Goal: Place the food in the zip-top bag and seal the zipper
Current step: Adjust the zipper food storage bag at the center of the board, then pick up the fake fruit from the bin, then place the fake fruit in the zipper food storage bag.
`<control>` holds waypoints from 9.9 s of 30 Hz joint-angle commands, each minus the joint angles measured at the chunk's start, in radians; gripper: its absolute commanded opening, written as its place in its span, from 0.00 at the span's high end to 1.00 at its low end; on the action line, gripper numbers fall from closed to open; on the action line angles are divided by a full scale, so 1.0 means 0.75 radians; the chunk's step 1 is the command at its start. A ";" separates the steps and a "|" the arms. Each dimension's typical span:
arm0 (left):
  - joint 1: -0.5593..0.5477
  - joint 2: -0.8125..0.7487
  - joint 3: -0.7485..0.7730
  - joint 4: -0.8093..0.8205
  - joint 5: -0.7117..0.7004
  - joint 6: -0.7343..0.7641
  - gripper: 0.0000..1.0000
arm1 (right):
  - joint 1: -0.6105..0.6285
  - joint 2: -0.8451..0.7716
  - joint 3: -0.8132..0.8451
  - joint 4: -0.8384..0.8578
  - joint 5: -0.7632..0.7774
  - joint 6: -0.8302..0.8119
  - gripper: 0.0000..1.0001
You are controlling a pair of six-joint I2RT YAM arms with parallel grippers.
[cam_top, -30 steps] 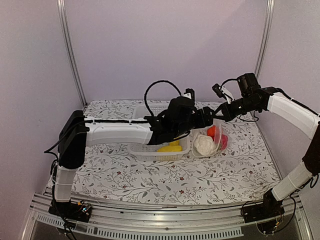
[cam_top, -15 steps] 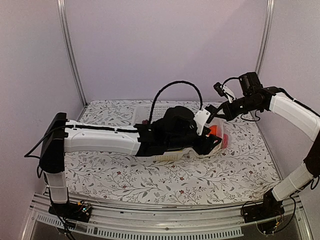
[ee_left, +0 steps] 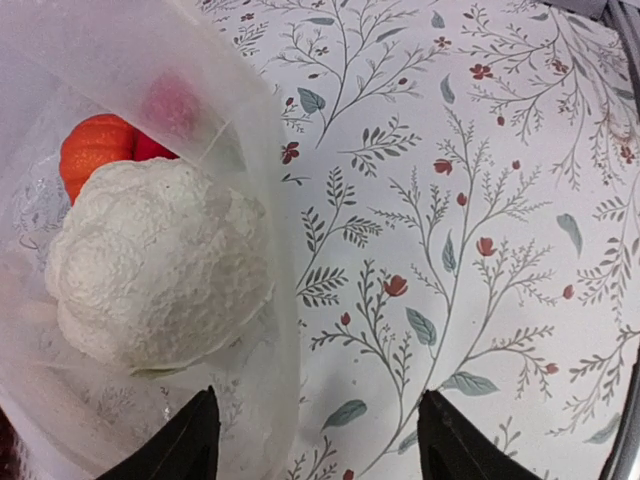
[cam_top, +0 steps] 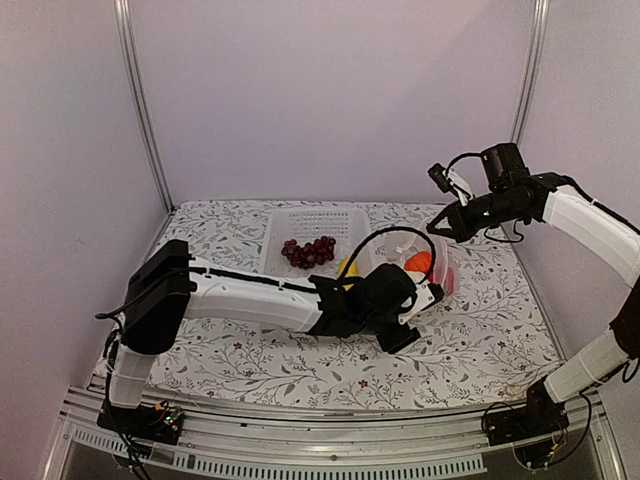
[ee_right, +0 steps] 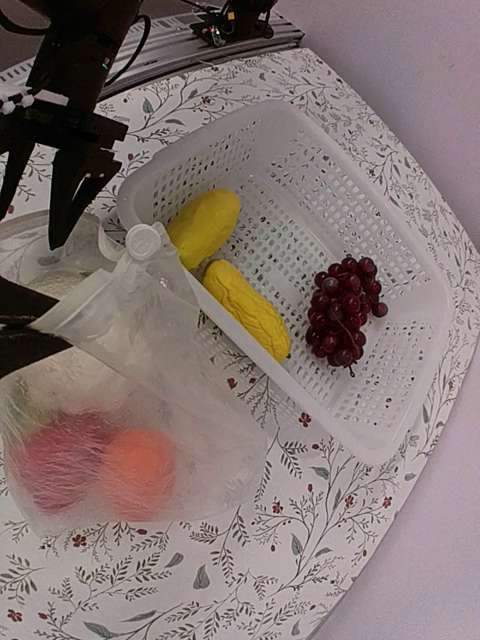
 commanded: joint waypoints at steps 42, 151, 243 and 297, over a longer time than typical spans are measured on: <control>-0.057 0.001 0.555 0.068 -0.115 0.547 1.00 | -0.004 0.143 0.524 -0.451 0.422 -0.233 1.00; 0.653 -0.467 -0.435 -0.082 0.149 -0.432 0.31 | 0.016 -0.395 -0.584 0.463 0.329 -0.178 1.00; 0.528 -0.209 -0.106 -0.703 0.205 -0.364 0.50 | -0.007 -0.407 -0.704 0.516 0.327 -0.198 1.00; -0.046 -0.132 -0.110 0.767 0.040 -0.085 0.71 | -0.007 -0.200 0.144 -0.448 -0.048 -0.103 1.00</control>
